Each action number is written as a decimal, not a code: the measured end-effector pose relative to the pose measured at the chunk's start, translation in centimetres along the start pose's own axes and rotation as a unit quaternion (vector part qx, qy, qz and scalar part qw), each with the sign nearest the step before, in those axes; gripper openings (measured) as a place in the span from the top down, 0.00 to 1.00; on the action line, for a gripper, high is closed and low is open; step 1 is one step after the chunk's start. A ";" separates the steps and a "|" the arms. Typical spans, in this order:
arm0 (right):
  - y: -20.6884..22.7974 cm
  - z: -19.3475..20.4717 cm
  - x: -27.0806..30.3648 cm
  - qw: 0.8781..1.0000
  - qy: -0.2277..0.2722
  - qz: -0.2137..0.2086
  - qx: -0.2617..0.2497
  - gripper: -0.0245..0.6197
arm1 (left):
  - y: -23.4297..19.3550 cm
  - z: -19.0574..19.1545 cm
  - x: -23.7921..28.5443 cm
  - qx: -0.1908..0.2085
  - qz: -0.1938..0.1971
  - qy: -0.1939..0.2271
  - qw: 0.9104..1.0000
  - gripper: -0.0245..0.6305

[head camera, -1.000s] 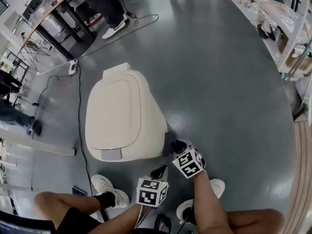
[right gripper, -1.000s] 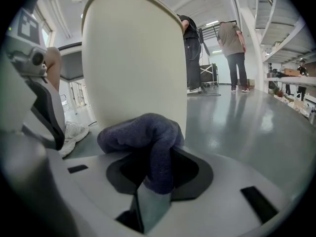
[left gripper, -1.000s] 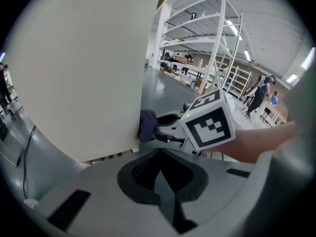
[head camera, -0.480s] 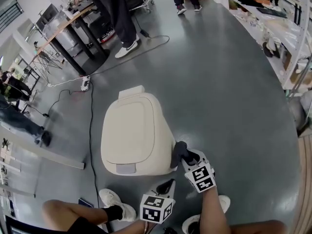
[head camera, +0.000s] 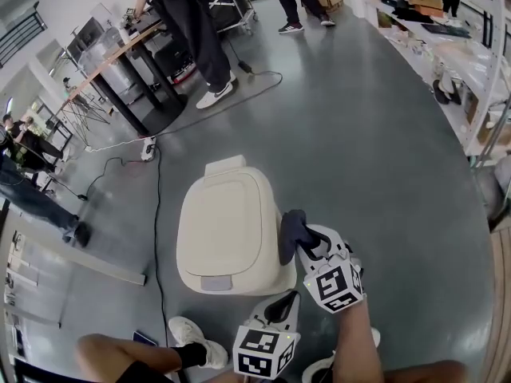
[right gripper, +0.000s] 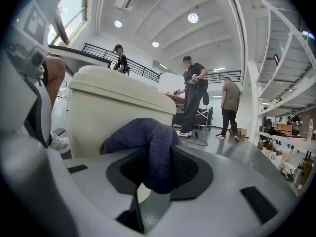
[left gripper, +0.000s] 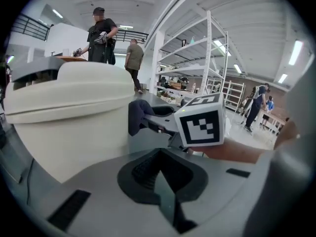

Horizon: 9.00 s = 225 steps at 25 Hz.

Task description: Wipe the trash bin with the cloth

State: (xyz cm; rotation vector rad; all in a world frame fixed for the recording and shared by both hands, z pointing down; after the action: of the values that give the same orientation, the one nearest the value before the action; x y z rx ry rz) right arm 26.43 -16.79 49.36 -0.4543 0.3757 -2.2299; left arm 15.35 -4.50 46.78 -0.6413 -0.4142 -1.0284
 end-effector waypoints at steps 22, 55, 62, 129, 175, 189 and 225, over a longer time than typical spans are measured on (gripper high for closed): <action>-1.8 0.7 2.2 0.997 -0.043 -0.043 -0.047 0.80 | -2.6 3.6 1.8 -0.029 -0.023 -0.031 0.999 0.96; -9.5 14.5 6.3 0.972 -0.184 -0.125 0.073 0.80 | -6.6 10.3 8.1 -0.040 -0.064 -0.128 0.989 0.96; -10.4 16.3 6.8 0.962 -0.206 -0.150 0.097 0.80 | -7.0 11.3 8.6 -0.045 -0.068 -0.145 0.986 0.96; -4.3 14.8 12.4 0.980 -0.139 -0.118 0.076 0.80 | -7.4 10.2 10.3 -0.086 -0.041 -0.147 0.985 0.96; 5.8 -11.5 -4.5 0.987 -0.116 0.109 -0.013 0.80 | 0.5 -7.8 -6.9 0.054 0.090 0.044 0.993 0.96; -7.0 -28.0 4.0 0.998 -0.006 0.058 -0.006 0.80 | -17.8 -15.1 -20.4 0.063 -0.009 0.189 0.980 0.96; -28.3 -25.7 10.9 0.940 -0.028 0.208 0.269 0.80 | -38.2 -8.4 -23.3 0.030 -0.039 0.179 0.983 0.96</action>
State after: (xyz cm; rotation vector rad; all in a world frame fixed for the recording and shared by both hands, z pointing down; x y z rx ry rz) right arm -10.19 -4.41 40.19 -0.1236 -0.1640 -1.7979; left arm -29.06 -8.64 37.88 -0.3768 -0.1539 -1.1753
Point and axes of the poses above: the fingertips, and each gripper's own axes: x forward along the fingers, y to its right, z out of its underside, the point moved 10 cm from there along -x, backward along the fingers, and after that the axes turned 12 degrees about -x, right-handed, at the moved point
